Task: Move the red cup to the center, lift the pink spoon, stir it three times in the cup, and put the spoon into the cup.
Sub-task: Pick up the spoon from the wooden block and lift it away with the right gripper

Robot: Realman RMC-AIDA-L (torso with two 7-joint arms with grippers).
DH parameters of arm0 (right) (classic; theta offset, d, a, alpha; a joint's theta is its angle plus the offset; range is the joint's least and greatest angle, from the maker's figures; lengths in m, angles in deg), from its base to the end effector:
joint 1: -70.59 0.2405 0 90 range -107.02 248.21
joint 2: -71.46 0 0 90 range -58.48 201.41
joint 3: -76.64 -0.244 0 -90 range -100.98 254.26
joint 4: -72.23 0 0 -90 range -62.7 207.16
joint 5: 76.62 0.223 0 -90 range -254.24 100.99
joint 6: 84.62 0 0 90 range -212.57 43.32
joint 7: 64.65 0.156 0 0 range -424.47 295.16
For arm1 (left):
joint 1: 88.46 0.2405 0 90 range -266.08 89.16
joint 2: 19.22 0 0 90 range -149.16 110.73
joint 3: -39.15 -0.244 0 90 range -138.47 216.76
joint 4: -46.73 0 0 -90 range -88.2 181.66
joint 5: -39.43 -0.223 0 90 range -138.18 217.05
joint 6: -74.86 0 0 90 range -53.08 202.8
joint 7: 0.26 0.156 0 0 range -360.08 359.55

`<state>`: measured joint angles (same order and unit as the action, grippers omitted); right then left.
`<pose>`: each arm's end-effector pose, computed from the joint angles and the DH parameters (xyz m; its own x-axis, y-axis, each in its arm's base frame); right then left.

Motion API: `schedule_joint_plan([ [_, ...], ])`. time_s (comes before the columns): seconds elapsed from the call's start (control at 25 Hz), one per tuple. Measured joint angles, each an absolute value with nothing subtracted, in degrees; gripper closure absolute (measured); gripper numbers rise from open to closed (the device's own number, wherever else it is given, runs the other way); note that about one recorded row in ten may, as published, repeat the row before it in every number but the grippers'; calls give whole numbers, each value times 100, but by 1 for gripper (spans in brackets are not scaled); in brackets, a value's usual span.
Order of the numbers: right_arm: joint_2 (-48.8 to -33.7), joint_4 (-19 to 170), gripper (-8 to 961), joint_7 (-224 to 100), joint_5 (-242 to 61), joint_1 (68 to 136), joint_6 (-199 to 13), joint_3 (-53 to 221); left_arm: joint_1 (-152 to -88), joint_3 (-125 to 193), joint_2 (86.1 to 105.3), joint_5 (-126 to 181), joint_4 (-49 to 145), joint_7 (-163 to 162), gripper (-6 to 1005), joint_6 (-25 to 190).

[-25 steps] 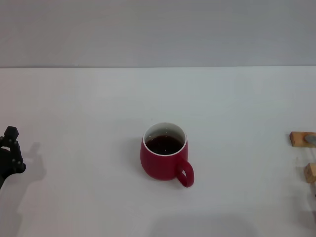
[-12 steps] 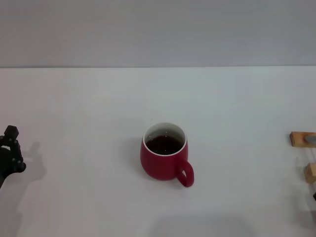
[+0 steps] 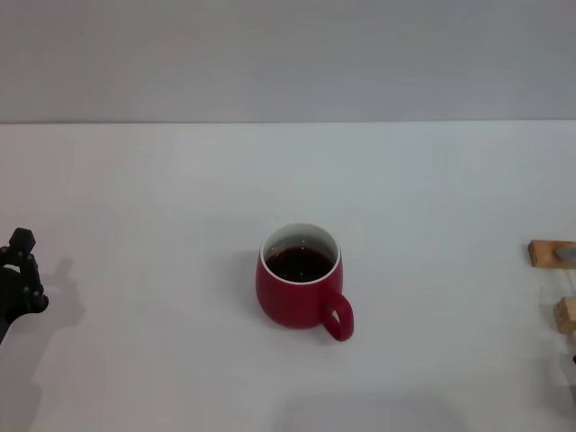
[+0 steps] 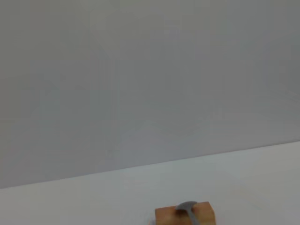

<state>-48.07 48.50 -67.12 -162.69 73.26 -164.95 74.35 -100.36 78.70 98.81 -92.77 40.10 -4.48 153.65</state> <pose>0.3652 0.1741 -0.0678 0.6177 -0.1269 -0.7761 -0.7759 0.0623 -0.6278 -0.3692 0.2526 -0.0125 0.8027 -0.0416 0.5949 0.5819 -0.1638 -0.7966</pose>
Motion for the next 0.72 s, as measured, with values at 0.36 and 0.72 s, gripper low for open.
schedule_joint_plan([
  [0.36, -4806, 4832, 202, -6711, -16247, 7348, -16493, 7435, -10059, 7870, 9882, -9268, 4022, -448, 1000, 15337],
  [0.72, -4806, 4832, 211, -6697, -16240, 7359, -16462, 7427, -10068, 7877, 9882, -9266, 4023, -448, 1000, 15327],
])
